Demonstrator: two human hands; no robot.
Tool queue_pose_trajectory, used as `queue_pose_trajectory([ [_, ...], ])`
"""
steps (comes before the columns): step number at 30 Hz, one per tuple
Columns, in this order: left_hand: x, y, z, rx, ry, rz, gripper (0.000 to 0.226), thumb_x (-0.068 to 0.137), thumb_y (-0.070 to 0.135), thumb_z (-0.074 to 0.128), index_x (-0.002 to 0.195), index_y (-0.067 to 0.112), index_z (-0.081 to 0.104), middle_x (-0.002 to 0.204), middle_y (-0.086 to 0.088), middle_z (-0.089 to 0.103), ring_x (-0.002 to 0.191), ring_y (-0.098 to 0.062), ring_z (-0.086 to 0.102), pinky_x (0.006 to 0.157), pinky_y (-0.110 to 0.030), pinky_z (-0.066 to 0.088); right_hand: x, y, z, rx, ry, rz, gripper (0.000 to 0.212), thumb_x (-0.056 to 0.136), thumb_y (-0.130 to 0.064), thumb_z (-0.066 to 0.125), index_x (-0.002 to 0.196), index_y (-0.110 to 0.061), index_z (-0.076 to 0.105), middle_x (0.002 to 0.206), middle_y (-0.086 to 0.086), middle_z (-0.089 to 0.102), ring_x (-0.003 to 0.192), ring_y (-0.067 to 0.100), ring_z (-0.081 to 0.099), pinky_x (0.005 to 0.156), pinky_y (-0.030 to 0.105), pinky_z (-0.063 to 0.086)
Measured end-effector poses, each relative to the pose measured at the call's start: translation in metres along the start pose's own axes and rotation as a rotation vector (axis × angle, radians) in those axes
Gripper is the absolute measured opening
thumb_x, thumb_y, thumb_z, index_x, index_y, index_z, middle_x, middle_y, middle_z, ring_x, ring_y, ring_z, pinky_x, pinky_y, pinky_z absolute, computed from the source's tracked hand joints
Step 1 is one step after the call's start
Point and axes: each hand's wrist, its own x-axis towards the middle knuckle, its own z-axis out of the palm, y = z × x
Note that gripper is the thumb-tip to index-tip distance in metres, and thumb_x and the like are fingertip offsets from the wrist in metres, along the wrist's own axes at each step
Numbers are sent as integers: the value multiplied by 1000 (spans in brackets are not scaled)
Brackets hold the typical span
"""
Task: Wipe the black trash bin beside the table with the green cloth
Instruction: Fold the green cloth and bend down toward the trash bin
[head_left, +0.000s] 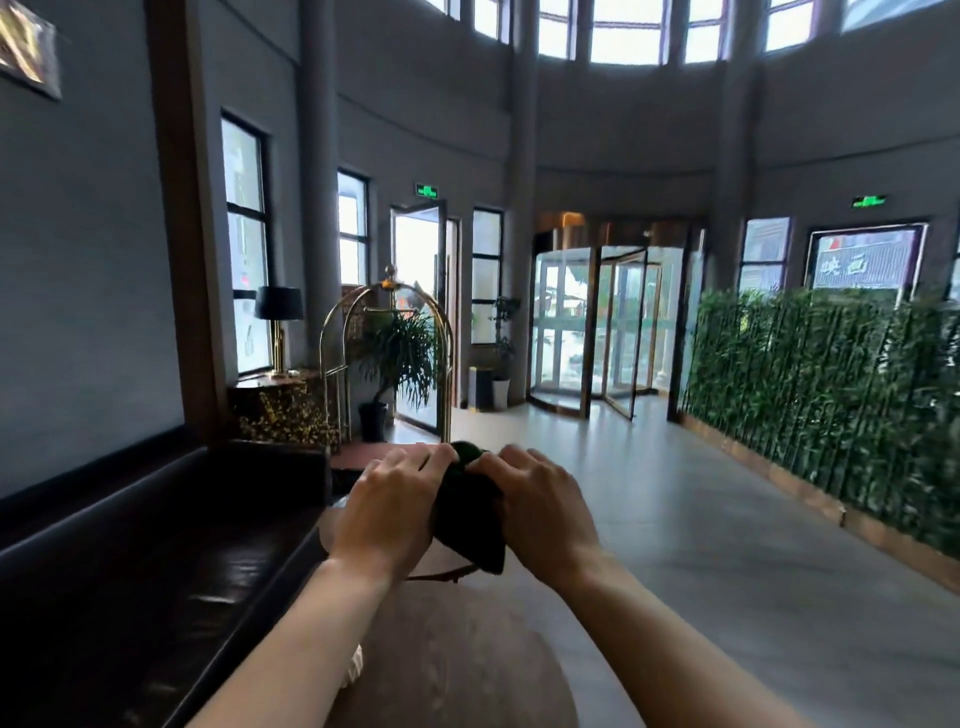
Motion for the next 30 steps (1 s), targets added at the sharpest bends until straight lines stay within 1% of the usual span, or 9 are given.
queue_pose_trajectory([
  [4, 3, 20, -24, 16, 38, 28, 36, 92, 16, 54, 126, 26, 51, 108, 2, 64, 100, -23, 63, 89, -38, 52, -1, 1, -32, -14, 28, -12, 30, 95, -14, 62, 123, -24, 63, 107, 4, 66, 94, 26, 63, 76, 44, 58],
  [6, 3, 31, -34, 4, 51, 22, 36, 92, 15, 54, 127, 25, 51, 109, 2, 64, 101, -22, 63, 91, -38, 52, -4, 2, -46, -13, 34, -20, 31, 95, -16, 63, 125, -25, 62, 109, 3, 66, 96, 25, 63, 79, 43, 58],
  [7, 5, 53, -44, 1, 59, 21, 35, 92, 15, 55, 126, 25, 51, 109, 2, 64, 101, -22, 63, 92, -38, 52, -12, 12, -68, -5, 40, -27, 32, 95, -17, 64, 125, -25, 62, 110, 3, 66, 97, 24, 63, 80, 42, 58],
  [9, 4, 70, -50, 5, 51, 28, 34, 91, 14, 56, 123, 25, 52, 107, 2, 64, 101, -21, 64, 92, -37, 53, -21, 19, -80, 7, 47, -37, 33, 93, -18, 67, 125, -25, 62, 110, 3, 67, 97, 24, 63, 79, 42, 59],
  [14, 4, 81, -52, 20, 59, 13, 36, 91, 12, 54, 124, 25, 52, 108, 2, 63, 102, -22, 63, 92, -37, 51, -27, 21, -93, 21, 40, -27, 31, 93, -16, 65, 123, -24, 64, 108, 4, 67, 96, 27, 63, 77, 44, 58],
  [17, 0, 110, -52, 24, 26, 15, 36, 89, 11, 56, 123, 24, 54, 108, 1, 65, 100, -23, 64, 91, -38, 51, -47, 36, -107, 37, 49, -15, 31, 91, -12, 63, 120, -23, 65, 105, 5, 67, 93, 28, 63, 73, 43, 57],
  [22, -10, 153, -46, 45, -15, 5, 36, 88, 10, 56, 122, 24, 55, 104, 1, 66, 98, -25, 65, 88, -41, 52, -82, 59, -121, 63, 23, 11, 32, 90, -10, 62, 119, -23, 65, 104, 5, 67, 93, 30, 63, 72, 45, 57],
  [26, -19, 174, -42, 72, -44, 18, 35, 92, 14, 54, 125, 25, 52, 108, 1, 66, 101, -24, 64, 90, -40, 51, -102, 69, -128, 77, 24, 47, 30, 90, -10, 62, 118, -22, 65, 104, 4, 68, 94, 29, 64, 73, 46, 57],
  [30, -24, 183, -45, 72, -51, 23, 36, 92, 16, 56, 127, 27, 51, 108, 2, 65, 100, -23, 64, 90, -39, 51, -114, 66, -137, 63, 30, 54, 30, 91, -11, 63, 118, -23, 65, 103, 4, 67, 92, 28, 63, 70, 43, 57],
])
